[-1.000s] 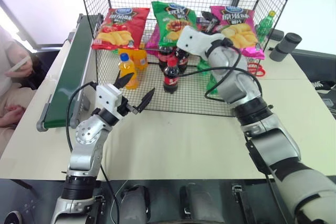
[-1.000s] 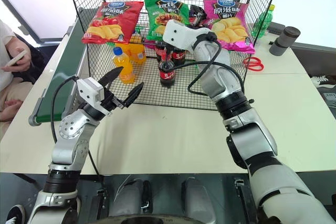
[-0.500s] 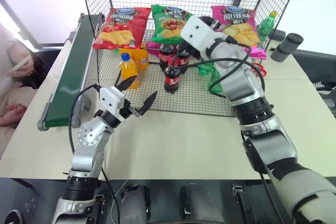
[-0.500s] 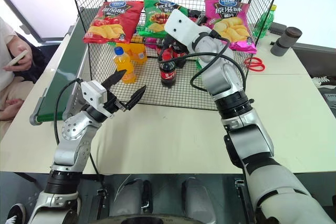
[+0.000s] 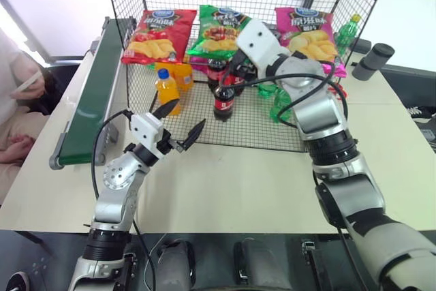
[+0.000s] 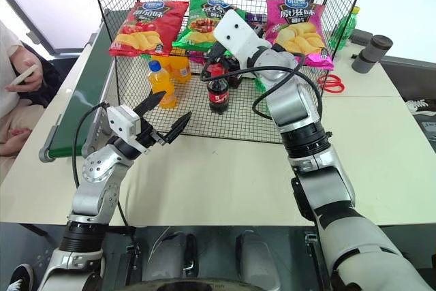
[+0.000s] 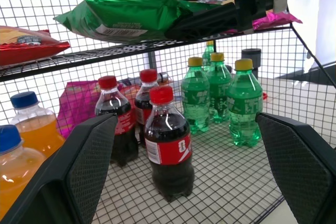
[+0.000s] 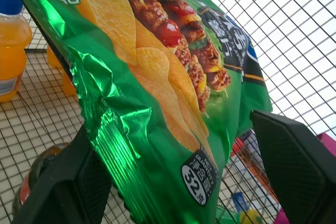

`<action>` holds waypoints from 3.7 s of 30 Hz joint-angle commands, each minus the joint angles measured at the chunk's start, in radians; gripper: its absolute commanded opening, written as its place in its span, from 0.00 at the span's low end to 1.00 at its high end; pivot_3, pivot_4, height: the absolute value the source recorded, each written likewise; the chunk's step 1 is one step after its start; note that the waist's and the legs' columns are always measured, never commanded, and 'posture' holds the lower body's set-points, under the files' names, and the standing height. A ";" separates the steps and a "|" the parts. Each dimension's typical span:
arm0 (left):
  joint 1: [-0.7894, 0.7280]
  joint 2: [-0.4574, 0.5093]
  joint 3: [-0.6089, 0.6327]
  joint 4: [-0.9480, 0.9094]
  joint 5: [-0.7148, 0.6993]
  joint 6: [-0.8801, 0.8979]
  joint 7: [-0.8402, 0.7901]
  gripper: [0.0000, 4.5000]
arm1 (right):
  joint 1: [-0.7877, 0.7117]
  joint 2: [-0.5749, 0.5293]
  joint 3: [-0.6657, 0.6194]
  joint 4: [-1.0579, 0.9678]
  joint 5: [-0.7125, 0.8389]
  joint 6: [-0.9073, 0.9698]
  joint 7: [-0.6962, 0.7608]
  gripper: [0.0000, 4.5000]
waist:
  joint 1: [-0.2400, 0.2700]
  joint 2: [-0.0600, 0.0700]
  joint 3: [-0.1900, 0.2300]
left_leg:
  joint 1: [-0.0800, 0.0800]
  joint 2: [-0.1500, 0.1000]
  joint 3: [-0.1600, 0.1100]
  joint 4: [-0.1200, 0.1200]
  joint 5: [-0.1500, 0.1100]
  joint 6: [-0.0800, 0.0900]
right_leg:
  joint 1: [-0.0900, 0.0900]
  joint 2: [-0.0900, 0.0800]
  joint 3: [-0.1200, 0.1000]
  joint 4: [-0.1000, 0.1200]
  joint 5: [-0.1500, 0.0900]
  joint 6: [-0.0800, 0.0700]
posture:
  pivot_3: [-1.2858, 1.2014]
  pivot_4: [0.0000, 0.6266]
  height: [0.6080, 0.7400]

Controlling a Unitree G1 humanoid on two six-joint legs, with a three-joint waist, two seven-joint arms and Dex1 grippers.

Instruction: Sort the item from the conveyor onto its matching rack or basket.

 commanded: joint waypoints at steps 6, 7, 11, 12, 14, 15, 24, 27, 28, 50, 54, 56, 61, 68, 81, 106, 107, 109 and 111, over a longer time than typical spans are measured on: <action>0.000 0.005 -0.001 -0.036 -0.011 -0.010 -0.008 1.00 | 0.031 -0.007 0.018 -0.105 0.026 -0.072 0.029 0.78 | -0.001 0.000 0.000 | 0.000 0.000 -0.001 0.000 0.000 0.000 | 0.000 0.000 0.000 0.000 0.000 0.000 | 0.52 0.24 1.00; 0.000 0.004 -0.002 -0.037 -0.011 -0.010 -0.008 1.00 | 0.032 -0.007 0.018 -0.103 0.024 -0.074 0.024 0.70 | -0.001 0.000 0.000 | 0.000 0.000 -0.001 0.000 0.000 0.000 | 0.000 0.000 0.000 0.000 0.000 0.000 | 0.52 0.24 1.00; -0.002 0.001 -0.005 -0.038 -0.010 -0.009 -0.006 1.00 | 0.029 -0.016 0.028 -0.074 -0.001 -0.112 -0.004 0.27 | -0.001 0.000 0.000 | 0.000 0.000 -0.001 0.000 0.000 0.000 | 0.000 0.000 0.000 0.000 0.000 0.000 | 0.52 0.24 1.00; -0.003 0.001 -0.006 -0.038 -0.010 -0.009 -0.007 1.00 | 0.028 -0.016 0.025 -0.070 0.001 -0.116 -0.010 0.14 | 0.000 0.000 0.000 | 0.000 0.000 -0.001 0.000 0.000 0.000 | 0.000 0.000 0.000 0.000 0.000 0.000 | 0.52 0.24 1.00; -0.002 0.000 -0.005 -0.041 -0.011 -0.008 -0.005 1.00 | 0.027 -0.019 0.024 -0.063 -0.003 -0.125 -0.020 0.01 | 0.000 0.000 0.000 | 0.000 0.000 -0.001 0.000 0.000 0.000 | 0.000 0.000 0.000 0.000 0.000 0.000 | 0.52 0.24 1.00; -0.001 0.001 -0.006 -0.041 -0.011 -0.008 -0.005 1.00 | 0.027 -0.022 0.026 -0.059 -0.008 -0.133 -0.025 0.01 | 0.000 0.000 0.000 | 0.000 0.000 -0.001 0.000 0.000 0.000 | 0.000 0.000 0.000 0.000 0.000 0.000 | 0.52 0.24 1.00; 0.003 -0.003 -0.010 -0.048 -0.011 -0.004 -0.003 1.00 | -0.030 -0.103 0.117 0.093 -0.180 -0.339 -0.123 0.01 | -0.002 0.000 0.000 | 0.000 0.000 0.000 0.000 0.000 0.000 | 0.000 0.000 0.000 0.000 0.000 0.000 | 0.52 0.24 1.00; 0.000 -0.002 -0.009 -0.048 -0.010 -0.003 -0.002 1.00 | -0.040 -0.107 0.125 0.127 -0.190 -0.383 -0.116 0.01 | -0.003 0.000 0.000 | 0.000 0.000 0.000 0.000 0.000 0.000 | 0.000 0.000 0.000 0.000 0.000 0.000 | 0.52 0.24 1.00; 0.001 -0.002 -0.008 -0.049 -0.010 -0.003 -0.002 1.00 | -0.038 -0.110 0.124 0.129 -0.187 -0.394 -0.106 0.01 | -0.002 0.000 0.000 | 0.000 0.000 0.000 0.000 0.000 0.000 | 0.000 0.000 0.000 0.000 0.000 0.000 | 0.52 0.24 1.00; -0.002 -0.005 -0.016 -0.043 -0.005 -0.008 -0.005 1.00 | 0.049 -0.159 0.013 0.033 0.032 -0.457 0.108 0.56 | 0.000 0.000 0.000 | 0.000 0.000 -0.001 0.000 0.000 0.000 | 0.000 0.000 0.000 0.000 0.000 0.000 | 0.52 0.24 1.00; -0.004 -0.005 -0.017 -0.046 -0.006 -0.006 -0.004 1.00 | 0.043 -0.167 0.018 0.042 0.017 -0.508 0.091 0.56 | -0.001 0.000 0.000 | 0.000 0.000 -0.001 0.000 0.000 0.000 | 0.000 0.000 0.000 0.000 0.000 0.000 | 0.52 0.24 1.00; -0.004 -0.003 -0.019 -0.046 -0.003 -0.009 -0.007 1.00 | 0.040 -0.161 0.011 0.041 0.026 -0.517 0.087 0.56 | -0.001 0.000 0.000 | 0.000 0.000 -0.001 0.000 0.000 0.000 | 0.000 0.000 0.000 0.000 0.000 0.000 | 0.52 0.24 1.00; 0.000 -0.005 -0.020 -0.049 -0.004 -0.008 -0.006 1.00 | 0.042 -0.155 0.001 0.038 0.051 -0.527 0.097 0.39 | 0.000 0.000 0.000 | 0.000 0.000 -0.001 0.000 0.000 0.000 | 0.000 0.000 0.000 0.000 0.000 0.000 | 0.52 0.24 1.00; 0.003 -0.005 -0.020 -0.053 -0.007 -0.005 -0.006 1.00 | 0.046 -0.163 0.005 0.035 0.058 -0.541 0.105 0.01 | 0.000 0.000 0.000 | 0.000 0.000 -0.001 0.000 0.000 0.000 | 0.000 0.000 0.000 0.000 0.000 0.000 | 0.52 0.24 1.00; 0.001 -0.011 -0.027 -0.052 -0.004 -0.008 -0.001 1.00 | -0.039 -0.198 0.075 0.208 -0.139 -0.697 -0.029 0.01 | 0.000 0.000 0.000 | 0.000 0.000 0.001 0.000 0.000 0.000 | 0.000 0.000 0.000 0.000 0.000 0.000 | 0.52 0.24 1.00; -0.001 -0.016 -0.032 -0.048 -0.005 -0.008 0.000 1.00 | 0.005 -0.180 -0.031 0.156 0.118 -0.647 0.173 0.83 | 0.000 0.000 0.000 | 0.000 0.000 0.001 0.000 0.000 0.000 | 0.000 0.000 0.000 0.000 0.000 0.000 | 0.52 0.24 1.00; -0.001 -0.016 -0.030 -0.050 -0.006 -0.007 0.002 1.00 | 0.018 -0.182 -0.029 0.134 0.132 -0.641 0.190 0.83 | 0.001 0.000 0.000 | 0.000 0.000 0.001 0.000 0.000 0.000 | 0.000 0.000 0.000 0.000 0.000 0.000 | 0.52 0.24 1.00; -0.001 -0.016 -0.029 -0.052 -0.007 -0.007 0.004 1.00 | 0.037 -0.190 -0.022 0.104 0.143 -0.638 0.214 0.83 | 0.001 0.000 0.000 | 0.000 0.000 0.000 0.000 0.000 0.000 | 0.000 0.000 0.000 0.000 0.000 0.000 | 0.52 0.24 1.00; 0.001 -0.011 -0.025 -0.054 -0.007 -0.007 0.003 1.00 | 0.075 -0.199 -0.022 0.050 0.172 -0.623 0.253 0.83 | 0.001 0.000 0.000 | 0.000 0.000 0.000 0.000 0.000 0.000 | 0.000 0.000 0.000 0.000 0.000 0.000 | 0.52 0.24 1.00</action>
